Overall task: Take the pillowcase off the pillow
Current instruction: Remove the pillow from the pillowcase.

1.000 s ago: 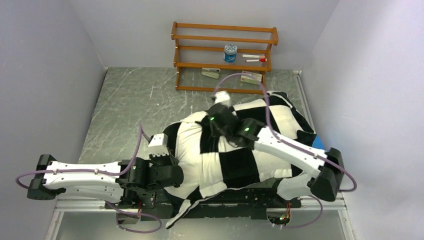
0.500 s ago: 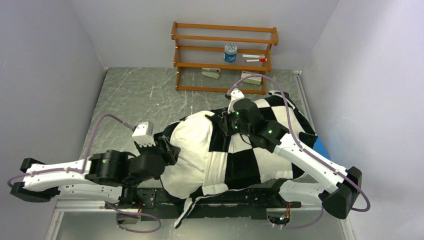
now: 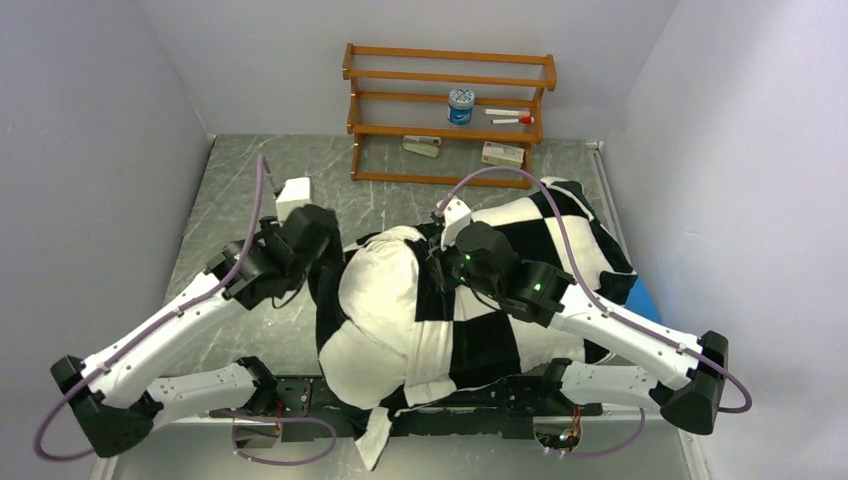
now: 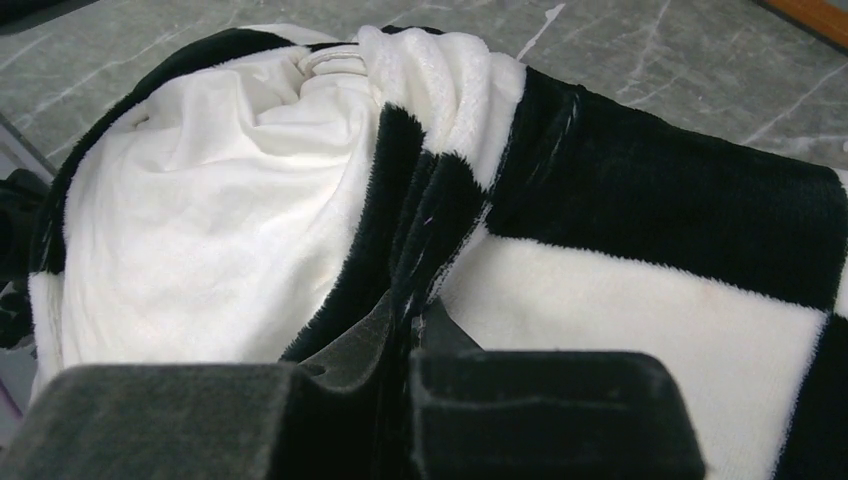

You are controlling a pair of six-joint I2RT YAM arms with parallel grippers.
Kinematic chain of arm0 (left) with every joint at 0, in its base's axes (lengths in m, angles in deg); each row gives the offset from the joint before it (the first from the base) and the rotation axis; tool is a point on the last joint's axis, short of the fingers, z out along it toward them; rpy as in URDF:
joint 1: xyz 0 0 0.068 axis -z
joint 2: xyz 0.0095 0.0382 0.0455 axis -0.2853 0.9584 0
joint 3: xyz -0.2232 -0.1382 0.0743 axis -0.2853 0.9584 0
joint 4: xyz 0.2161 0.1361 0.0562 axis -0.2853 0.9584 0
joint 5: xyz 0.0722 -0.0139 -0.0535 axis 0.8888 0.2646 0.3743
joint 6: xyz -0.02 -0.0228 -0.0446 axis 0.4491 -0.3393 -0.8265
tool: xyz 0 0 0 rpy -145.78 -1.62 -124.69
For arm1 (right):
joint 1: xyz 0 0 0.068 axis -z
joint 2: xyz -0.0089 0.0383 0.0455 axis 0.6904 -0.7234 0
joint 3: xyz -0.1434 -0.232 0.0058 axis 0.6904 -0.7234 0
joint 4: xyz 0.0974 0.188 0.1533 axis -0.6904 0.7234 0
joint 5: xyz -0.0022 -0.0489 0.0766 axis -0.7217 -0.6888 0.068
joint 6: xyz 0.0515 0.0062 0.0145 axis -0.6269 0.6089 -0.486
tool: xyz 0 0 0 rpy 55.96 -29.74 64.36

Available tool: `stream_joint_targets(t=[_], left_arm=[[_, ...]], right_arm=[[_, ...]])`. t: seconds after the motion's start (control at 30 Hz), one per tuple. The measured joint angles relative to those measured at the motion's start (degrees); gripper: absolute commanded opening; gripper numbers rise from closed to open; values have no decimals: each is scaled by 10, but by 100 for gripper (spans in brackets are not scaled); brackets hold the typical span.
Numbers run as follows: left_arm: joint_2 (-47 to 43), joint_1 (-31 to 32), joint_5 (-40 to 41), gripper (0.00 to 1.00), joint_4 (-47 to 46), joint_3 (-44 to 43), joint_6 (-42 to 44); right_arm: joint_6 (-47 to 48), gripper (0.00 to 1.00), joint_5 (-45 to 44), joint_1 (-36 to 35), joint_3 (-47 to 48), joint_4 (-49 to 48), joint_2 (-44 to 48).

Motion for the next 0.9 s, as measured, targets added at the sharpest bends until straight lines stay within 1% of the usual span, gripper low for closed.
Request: stream_joint_targets(t=[0.07, 0.13, 0.17, 0.23, 0.33, 0.4, 0.43, 0.5, 0.53, 0.57, 0.6, 0.67, 0.7, 0.73, 0.77, 0.9], left_arm=[[-2, -80, -62, 81, -24, 29, 39], [-7, -134, -127, 81, -48, 57, 69], [-13, -152, -165, 82, -63, 73, 84], [-26, -168, -238, 84, -92, 103, 106], [-45, -176, -315, 86, -128, 129, 128], [-58, -180, -349, 85, -147, 132, 135], [-62, -182, -361, 82, -155, 132, 138], [-66, -184, -385, 72, -170, 132, 144], [-63, -186, -394, 60, -174, 132, 147], [-57, -186, -399, 46, -177, 132, 150], [-48, -187, -402, 37, -177, 132, 151], [-22, -188, -398, 28, -173, 132, 147], [-10, -188, -386, 20, -169, 132, 142], [-3, -188, -370, 9, -167, 134, 133], [-2, -188, -356, 5, -167, 138, 124], [-27, -188, -316, 5, -167, 150, 99]], right_arm=[[-1, 0, -3, -5, -5, -2, 10], [-3, 0, -5, -9, -9, -2, 21], [-5, 0, -5, -10, -10, -2, 24], [-8, 0, -7, -12, -14, -2, 30], [-11, 0, -11, -13, -14, -1, 31], [-13, 0, -12, -14, -15, -1, 31], [-13, 0, -13, -14, -15, -1, 31], [-15, 0, -13, -14, -17, -2, 31], [-16, 0, -13, -14, -18, -2, 31], [-17, 0, -13, -14, -19, -3, 31], [-17, 0, -14, -14, -21, -6, 31], [-21, 0, -23, -14, -22, -7, 31], [-24, 0, -33, -15, -22, -7, 31], [-25, 0, -42, -15, -21, -7, 31], [-27, 0, -56, -16, -18, -6, 29], [-30, 0, -130, -21, 32, 17, 3]])
